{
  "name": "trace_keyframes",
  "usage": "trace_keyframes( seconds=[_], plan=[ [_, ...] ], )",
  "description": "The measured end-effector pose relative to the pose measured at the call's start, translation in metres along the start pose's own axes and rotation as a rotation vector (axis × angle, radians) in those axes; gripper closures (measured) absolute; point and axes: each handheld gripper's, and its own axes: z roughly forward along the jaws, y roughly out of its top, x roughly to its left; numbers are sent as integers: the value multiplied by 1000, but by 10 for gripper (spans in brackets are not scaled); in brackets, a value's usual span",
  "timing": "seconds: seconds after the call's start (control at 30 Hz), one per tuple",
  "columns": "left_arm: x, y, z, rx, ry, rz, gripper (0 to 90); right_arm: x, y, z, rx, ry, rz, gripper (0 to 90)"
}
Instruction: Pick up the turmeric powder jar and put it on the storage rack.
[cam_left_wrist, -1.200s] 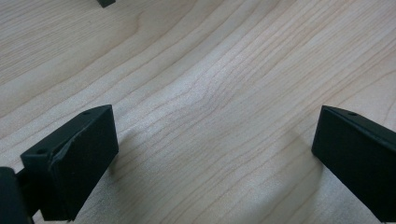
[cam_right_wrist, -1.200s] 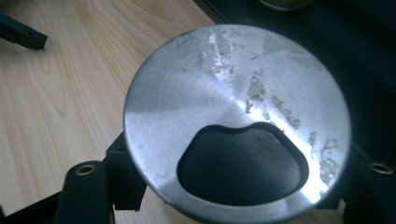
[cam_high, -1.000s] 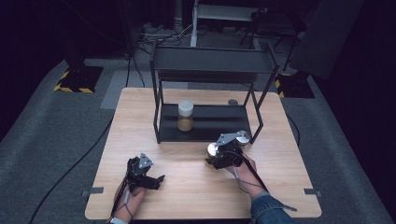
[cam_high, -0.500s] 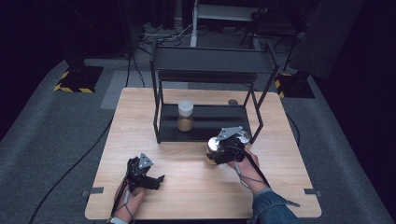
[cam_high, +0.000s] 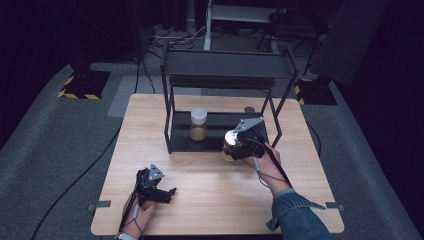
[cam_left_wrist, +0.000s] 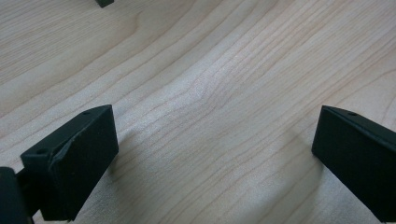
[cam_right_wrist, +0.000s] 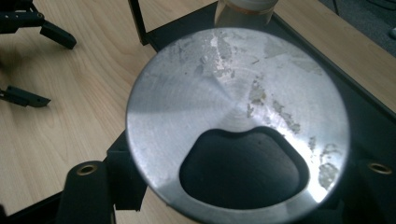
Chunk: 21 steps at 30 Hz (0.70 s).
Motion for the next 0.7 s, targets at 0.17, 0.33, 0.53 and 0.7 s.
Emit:
trace_keyframes(
  seconds=[0.17, 0.33, 0.53, 0.7],
  plan=[
    [0, 0, 0, -2, 1, -1, 0, -4, 17, 3, 18, -26, -8, 305],
    [0, 0, 0, -2, 1, -1, 0, -9, 34, 12, 28, -39, 7, 305],
    [0, 0, 0, -1, 2, 2, 0, -14, 53, 27, 39, -52, 23, 305],
    [0, 0, 0, -1, 1, 2, 0, -17, 65, 42, 53, -90, 43, 305]
  ],
)
